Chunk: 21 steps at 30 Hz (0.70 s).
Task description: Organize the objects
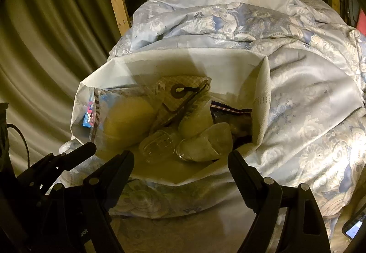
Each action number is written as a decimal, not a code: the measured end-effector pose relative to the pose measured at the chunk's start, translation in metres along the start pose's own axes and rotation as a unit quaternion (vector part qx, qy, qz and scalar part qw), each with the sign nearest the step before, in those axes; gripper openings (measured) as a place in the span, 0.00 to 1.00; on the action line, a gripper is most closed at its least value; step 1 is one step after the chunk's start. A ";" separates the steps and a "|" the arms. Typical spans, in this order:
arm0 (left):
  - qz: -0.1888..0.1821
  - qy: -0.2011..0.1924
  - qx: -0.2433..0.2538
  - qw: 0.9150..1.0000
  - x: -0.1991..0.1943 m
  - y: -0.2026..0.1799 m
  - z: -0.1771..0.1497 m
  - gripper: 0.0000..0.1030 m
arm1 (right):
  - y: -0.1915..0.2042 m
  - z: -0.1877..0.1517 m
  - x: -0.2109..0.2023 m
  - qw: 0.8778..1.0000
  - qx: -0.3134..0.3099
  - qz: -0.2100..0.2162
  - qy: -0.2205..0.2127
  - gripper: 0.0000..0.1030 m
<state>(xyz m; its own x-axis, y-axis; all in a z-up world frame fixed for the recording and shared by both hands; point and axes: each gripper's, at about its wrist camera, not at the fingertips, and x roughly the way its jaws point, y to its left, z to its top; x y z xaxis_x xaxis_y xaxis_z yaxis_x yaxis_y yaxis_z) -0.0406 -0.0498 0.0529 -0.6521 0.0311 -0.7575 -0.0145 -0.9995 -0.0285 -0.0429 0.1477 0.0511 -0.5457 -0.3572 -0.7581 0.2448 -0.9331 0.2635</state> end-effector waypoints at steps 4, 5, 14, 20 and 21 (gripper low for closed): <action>0.002 -0.002 0.000 1.000 -0.001 -0.001 0.000 0.54 | -0.001 0.000 0.000 1.000 0.000 0.000 -0.001 0.81; 0.003 -0.003 0.000 1.000 -0.001 -0.001 0.000 0.54 | -0.001 0.000 -0.001 1.000 0.001 -0.001 -0.002 0.82; 0.013 -0.007 -0.003 1.000 -0.003 0.002 0.001 0.54 | -0.001 0.001 -0.003 1.000 0.002 -0.002 -0.005 0.81; 0.014 -0.006 -0.007 1.000 -0.002 0.003 0.002 0.54 | -0.001 0.001 -0.003 1.000 0.003 -0.002 -0.005 0.81; 0.015 -0.006 -0.008 1.000 -0.003 0.003 0.002 0.54 | -0.001 0.001 -0.003 1.000 0.003 -0.003 -0.004 0.81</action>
<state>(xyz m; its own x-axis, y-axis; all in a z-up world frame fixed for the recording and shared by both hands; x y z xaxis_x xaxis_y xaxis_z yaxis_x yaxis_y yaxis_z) -0.0403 -0.0532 0.0559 -0.6604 0.0015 -0.7509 0.0167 -0.9997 -0.0167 -0.0425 0.1492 0.0538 -0.5539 -0.3528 -0.7542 0.2374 -0.9351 0.2630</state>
